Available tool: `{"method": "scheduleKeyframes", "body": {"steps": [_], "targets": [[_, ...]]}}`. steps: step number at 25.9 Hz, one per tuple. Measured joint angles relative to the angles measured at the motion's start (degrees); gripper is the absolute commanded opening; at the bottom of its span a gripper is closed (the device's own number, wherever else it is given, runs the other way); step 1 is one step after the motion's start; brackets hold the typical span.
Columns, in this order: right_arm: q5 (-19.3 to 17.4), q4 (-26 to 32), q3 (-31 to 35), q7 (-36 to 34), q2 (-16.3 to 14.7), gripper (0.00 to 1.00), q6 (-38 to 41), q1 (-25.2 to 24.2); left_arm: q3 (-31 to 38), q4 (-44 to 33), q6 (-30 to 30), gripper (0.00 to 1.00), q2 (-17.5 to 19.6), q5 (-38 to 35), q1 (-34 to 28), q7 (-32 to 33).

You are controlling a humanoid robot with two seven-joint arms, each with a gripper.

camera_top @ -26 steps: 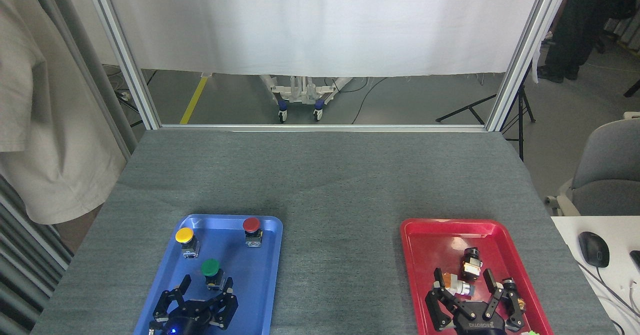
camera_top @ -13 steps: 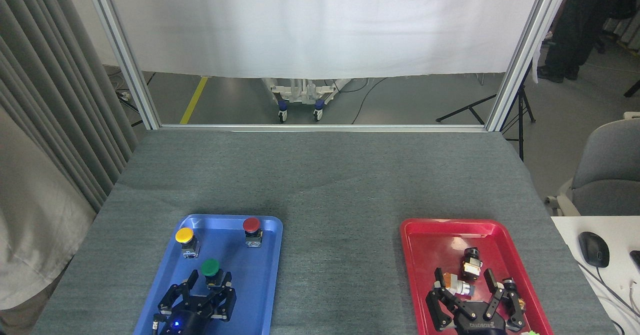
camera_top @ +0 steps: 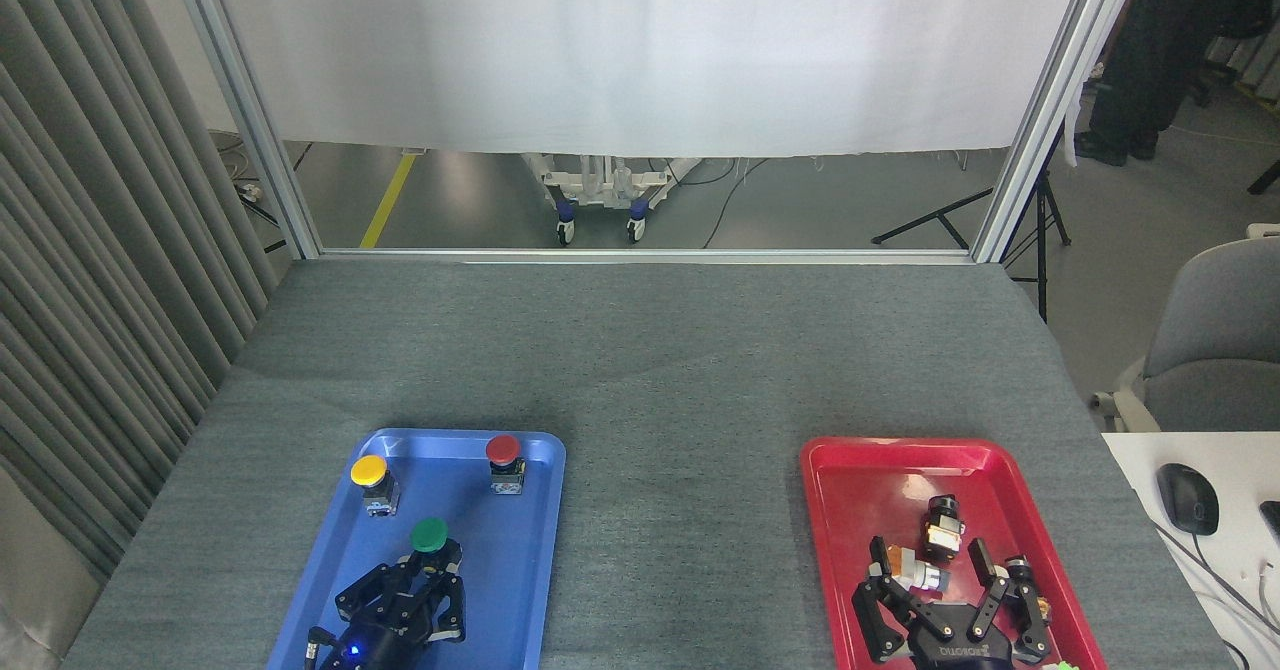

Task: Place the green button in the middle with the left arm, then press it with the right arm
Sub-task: 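Carry the green button with the left hand to the table middle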

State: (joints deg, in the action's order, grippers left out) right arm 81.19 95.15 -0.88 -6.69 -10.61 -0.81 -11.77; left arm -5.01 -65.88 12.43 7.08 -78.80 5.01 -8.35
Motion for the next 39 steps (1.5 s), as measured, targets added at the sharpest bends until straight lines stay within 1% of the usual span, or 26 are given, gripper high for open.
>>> {"method": "scheduleKeyframes", "body": {"steps": [8,11,16,18,21,25,28,33,34,36,38,39], "targets": [[-0.03,0.00,0.02,0.00,0.00,1.00,0.00,0.08,-0.88,-5.38,4.67,0.00,0.16,-0.47,-0.10,-0.39],[-0.06,-0.02,0.05,-0.02,0.00,1.00,0.00,0.12,-3.69,-6.37,5.50,0.00,-0.04,-0.66,0.96,-0.37],[-0.07,-0.01,0.04,-0.06,-0.11,1.00,0.00,0.10,-11.22,-6.10,5.62,0.00,-0.79,-1.01,4.54,-0.05],[-0.07,-0.03,0.06,-0.15,-0.11,1.00,0.06,0.08,-14.31,-5.15,5.41,0.00,-1.40,-1.19,6.23,0.13],[-0.07,-0.04,0.06,-0.17,-0.09,1.00,0.07,0.03,-17.80,-2.18,5.23,0.00,-3.26,-2.07,9.15,0.23],[-0.07,-0.04,0.06,-0.12,-0.13,1.00,0.07,0.04,-22.40,4.20,5.23,0.00,-6.71,-4.99,13.15,0.28],[-0.09,-0.05,0.08,-0.09,-0.10,1.00,0.07,0.05,-24.26,8.65,5.41,0.00,-9.07,-6.77,15.13,0.38],[-0.09,-0.05,0.09,-0.04,-0.09,1.00,0.07,0.06,-25.27,11.32,5.50,0.01,-10.29,-7.79,15.85,0.31],[-0.09,-0.05,0.09,-0.02,-0.09,1.00,0.07,0.06,-25.49,11.47,5.57,0.03,-10.34,-7.84,15.93,0.31],[-0.09,-0.05,0.09,-0.01,-0.03,1.00,0.07,0.07,-25.96,11.62,5.61,0.09,-10.44,-7.89,16.02,0.28],[-0.09,-0.05,0.09,0.00,0.01,1.00,0.07,0.06,-26.23,11.72,5.78,0.10,-10.45,-7.89,16.01,0.28],[-0.09,-0.05,0.09,0.01,0.01,1.00,0.07,0.06,-26.30,11.75,5.71,0.12,-10.42,-7.89,15.93,0.24]]}}
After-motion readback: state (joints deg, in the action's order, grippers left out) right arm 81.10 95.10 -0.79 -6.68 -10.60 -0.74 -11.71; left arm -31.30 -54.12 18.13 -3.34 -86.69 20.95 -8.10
